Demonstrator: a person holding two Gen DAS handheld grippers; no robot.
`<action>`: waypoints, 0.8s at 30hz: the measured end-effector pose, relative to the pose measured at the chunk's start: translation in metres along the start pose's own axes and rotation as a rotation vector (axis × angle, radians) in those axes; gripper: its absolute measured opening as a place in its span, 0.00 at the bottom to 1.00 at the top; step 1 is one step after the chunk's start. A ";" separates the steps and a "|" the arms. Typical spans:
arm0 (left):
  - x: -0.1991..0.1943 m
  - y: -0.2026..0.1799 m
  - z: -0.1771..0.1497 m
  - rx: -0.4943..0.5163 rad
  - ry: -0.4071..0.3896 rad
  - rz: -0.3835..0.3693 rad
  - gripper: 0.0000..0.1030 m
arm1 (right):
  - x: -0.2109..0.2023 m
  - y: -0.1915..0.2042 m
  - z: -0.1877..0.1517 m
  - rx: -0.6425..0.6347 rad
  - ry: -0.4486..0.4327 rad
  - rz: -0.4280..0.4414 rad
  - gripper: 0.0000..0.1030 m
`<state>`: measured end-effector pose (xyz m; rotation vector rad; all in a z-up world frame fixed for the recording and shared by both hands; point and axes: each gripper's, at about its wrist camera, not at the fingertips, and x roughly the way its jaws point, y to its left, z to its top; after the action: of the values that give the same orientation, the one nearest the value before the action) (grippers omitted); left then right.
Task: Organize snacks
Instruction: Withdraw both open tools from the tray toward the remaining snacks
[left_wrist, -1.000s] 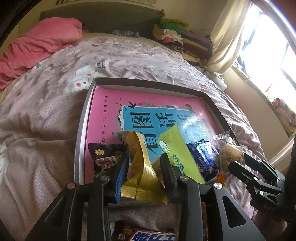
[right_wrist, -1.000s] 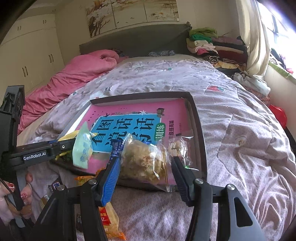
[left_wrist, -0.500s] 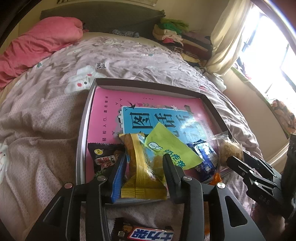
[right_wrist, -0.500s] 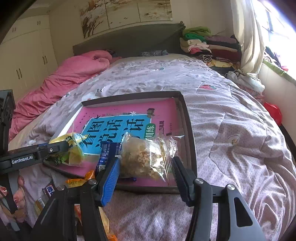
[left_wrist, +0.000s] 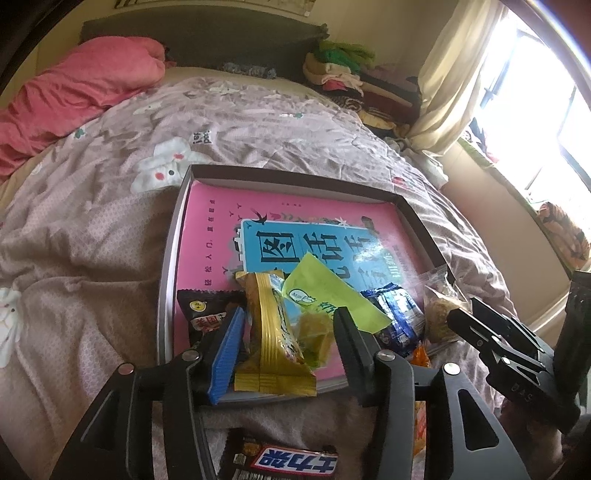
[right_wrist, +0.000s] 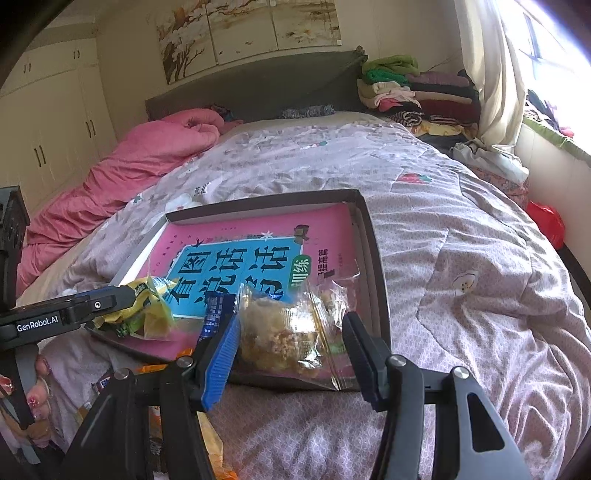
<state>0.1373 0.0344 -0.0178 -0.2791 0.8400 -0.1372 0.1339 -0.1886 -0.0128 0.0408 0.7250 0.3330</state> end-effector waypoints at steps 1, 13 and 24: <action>-0.001 0.000 0.000 0.000 -0.001 0.001 0.52 | -0.001 0.000 0.000 0.002 -0.002 0.003 0.55; -0.020 0.003 0.004 -0.007 -0.026 0.023 0.58 | -0.008 -0.002 0.004 0.029 -0.028 0.026 0.60; -0.042 0.004 0.006 0.015 -0.075 0.065 0.74 | -0.014 -0.002 0.005 0.034 -0.046 0.044 0.63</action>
<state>0.1144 0.0484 0.0146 -0.2413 0.7721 -0.0714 0.1284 -0.1940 -0.0001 0.0965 0.6848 0.3611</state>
